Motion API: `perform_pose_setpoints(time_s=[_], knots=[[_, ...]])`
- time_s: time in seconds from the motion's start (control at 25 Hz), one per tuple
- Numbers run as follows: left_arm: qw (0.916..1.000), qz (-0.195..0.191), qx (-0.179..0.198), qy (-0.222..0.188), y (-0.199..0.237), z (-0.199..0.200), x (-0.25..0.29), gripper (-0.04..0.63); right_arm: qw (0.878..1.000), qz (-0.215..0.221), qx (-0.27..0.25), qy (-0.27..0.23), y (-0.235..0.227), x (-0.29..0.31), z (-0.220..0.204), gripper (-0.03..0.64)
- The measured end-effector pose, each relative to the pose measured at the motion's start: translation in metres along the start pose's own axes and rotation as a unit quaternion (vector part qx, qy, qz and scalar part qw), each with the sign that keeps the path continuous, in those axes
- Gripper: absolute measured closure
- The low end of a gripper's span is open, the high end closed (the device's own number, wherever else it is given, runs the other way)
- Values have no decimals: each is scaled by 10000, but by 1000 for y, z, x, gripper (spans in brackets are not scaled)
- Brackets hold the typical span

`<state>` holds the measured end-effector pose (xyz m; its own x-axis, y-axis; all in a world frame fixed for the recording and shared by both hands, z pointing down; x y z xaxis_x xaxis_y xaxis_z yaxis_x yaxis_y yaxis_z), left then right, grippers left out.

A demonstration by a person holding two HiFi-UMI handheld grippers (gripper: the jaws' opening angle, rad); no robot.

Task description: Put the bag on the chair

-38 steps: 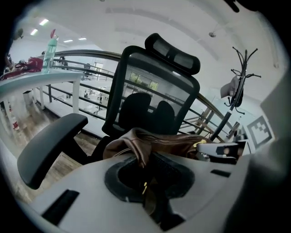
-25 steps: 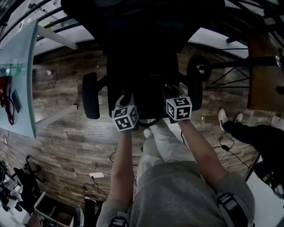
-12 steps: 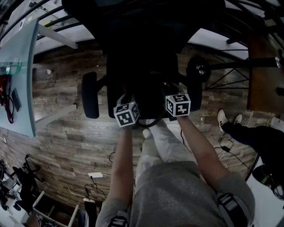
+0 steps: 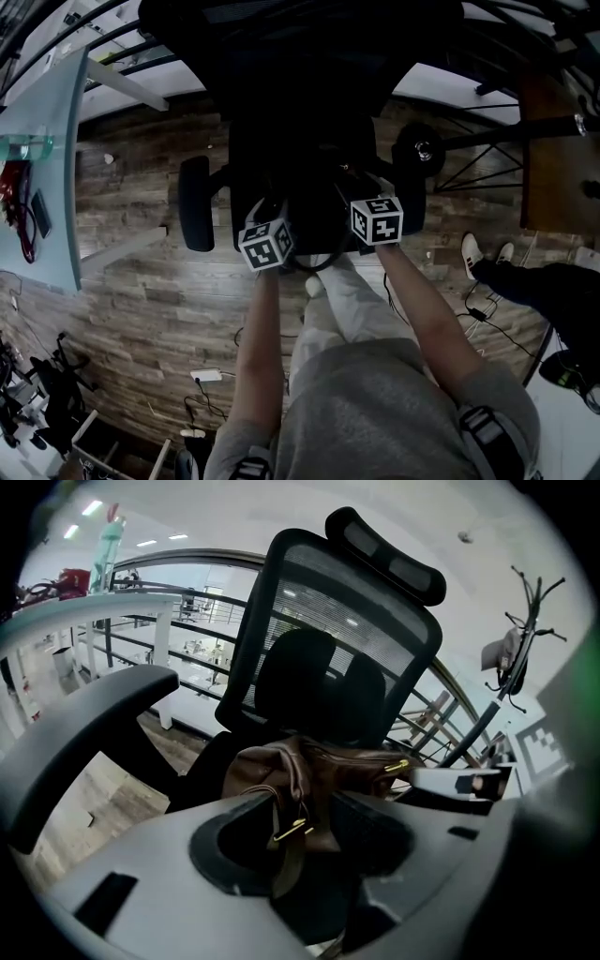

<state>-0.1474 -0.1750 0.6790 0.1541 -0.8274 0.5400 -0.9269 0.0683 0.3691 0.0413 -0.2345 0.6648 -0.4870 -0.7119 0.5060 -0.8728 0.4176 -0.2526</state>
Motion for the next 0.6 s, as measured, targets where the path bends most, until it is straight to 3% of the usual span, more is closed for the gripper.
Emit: perform_pose_setpoints(time_s=[0.6], knots=[[9994, -55, 42, -351, -16, 24, -41, 403, 9980, -258, -177, -554, 9, -41, 33, 383]])
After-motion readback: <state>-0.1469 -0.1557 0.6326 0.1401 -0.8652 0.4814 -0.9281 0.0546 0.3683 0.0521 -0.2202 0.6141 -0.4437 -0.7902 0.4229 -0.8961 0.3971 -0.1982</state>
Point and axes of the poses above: the fingertips, and each gripper's own axes: x forward along the fingers, y to its left, z out of its top, the point moved 4 cm from there along -x, backward along the fingers, and after that the axes turned 15 degrees about -y, right-handed, at the moved point
